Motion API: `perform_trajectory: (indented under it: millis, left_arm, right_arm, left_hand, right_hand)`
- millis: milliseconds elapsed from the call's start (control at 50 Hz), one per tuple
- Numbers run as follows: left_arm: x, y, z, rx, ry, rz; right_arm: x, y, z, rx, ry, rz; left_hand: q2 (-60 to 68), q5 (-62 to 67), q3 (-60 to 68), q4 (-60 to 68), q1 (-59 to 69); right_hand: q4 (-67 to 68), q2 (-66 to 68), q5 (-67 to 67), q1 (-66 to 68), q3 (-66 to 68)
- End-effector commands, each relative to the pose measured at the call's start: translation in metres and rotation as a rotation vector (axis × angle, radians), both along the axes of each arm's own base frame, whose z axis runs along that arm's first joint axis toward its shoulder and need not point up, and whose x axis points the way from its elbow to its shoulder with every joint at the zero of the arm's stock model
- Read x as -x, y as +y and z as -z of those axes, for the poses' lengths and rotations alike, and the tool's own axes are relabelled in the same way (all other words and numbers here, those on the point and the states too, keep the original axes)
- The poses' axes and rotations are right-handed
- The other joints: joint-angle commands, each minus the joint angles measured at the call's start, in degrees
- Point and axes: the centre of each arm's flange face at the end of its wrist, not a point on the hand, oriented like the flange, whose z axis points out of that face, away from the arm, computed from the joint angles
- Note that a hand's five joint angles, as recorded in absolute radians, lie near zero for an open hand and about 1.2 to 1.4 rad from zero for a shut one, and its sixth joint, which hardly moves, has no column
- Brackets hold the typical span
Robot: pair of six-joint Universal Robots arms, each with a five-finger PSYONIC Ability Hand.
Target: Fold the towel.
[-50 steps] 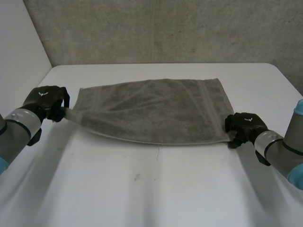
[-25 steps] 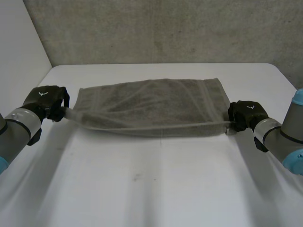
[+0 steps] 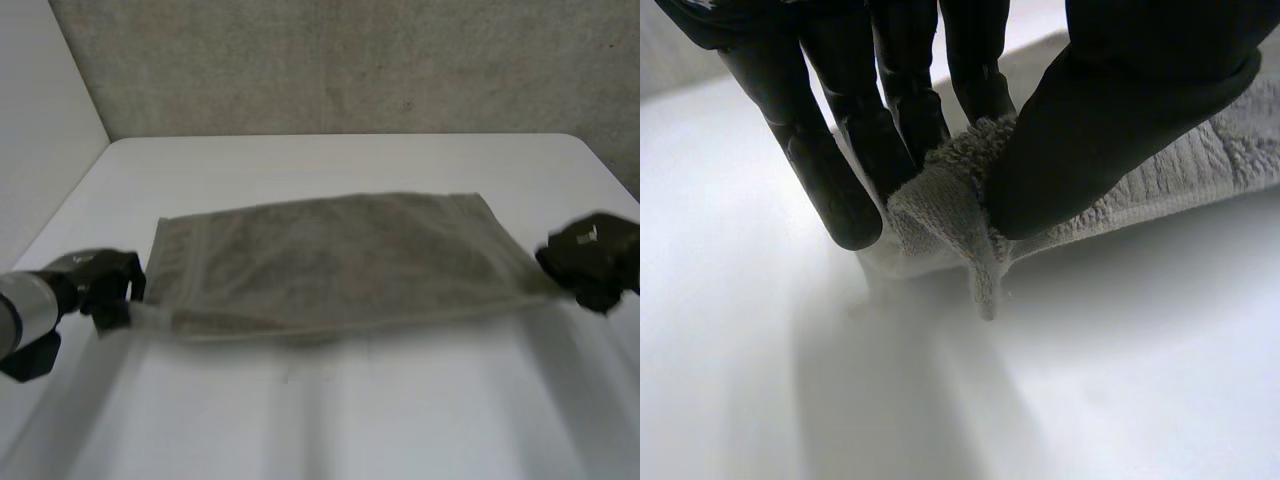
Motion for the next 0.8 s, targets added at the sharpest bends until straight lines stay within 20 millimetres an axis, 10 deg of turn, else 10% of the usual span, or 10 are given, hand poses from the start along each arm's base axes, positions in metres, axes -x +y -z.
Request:
perform_trajectory:
  millis: [20,180,500,800]
  left_arm:
    - [-0.006,0.023,0.006,-0.069,-0.076,0.039]
    - [-0.004,0.001,-0.005,0.029,-0.078,0.043]
    - [0.024,-0.11,0.03,0.118,0.061,-0.003]
    - [0.04,-0.16,0.049,0.316,0.047,-0.025]
  right_arm:
    - [0.018,0.026,0.0,-0.122,0.155,-0.065]
    - [-0.004,-0.021,0.012,0.052,0.09,-0.058]
    - [-0.082,-0.113,0.062,0.384,0.077,-0.077]
    - [-0.094,-0.155,0.092,0.52,0.064,-0.031]
  left_hand:
    - [10.26,11.89,10.49,10.27,13.46]
    - [10.26,11.89,10.49,10.27,13.46]
    - [10.26,11.89,10.49,10.27,13.46]
    - [10.26,11.89,10.49,10.27,13.46]
  right_hand:
    - [11.78,12.68,14.73,24.35,12.17]
    - [11.78,12.68,14.73,24.35,12.17]
    - [11.78,12.68,14.73,24.35,12.17]
    - [11.78,12.68,14.73,24.35,12.17]
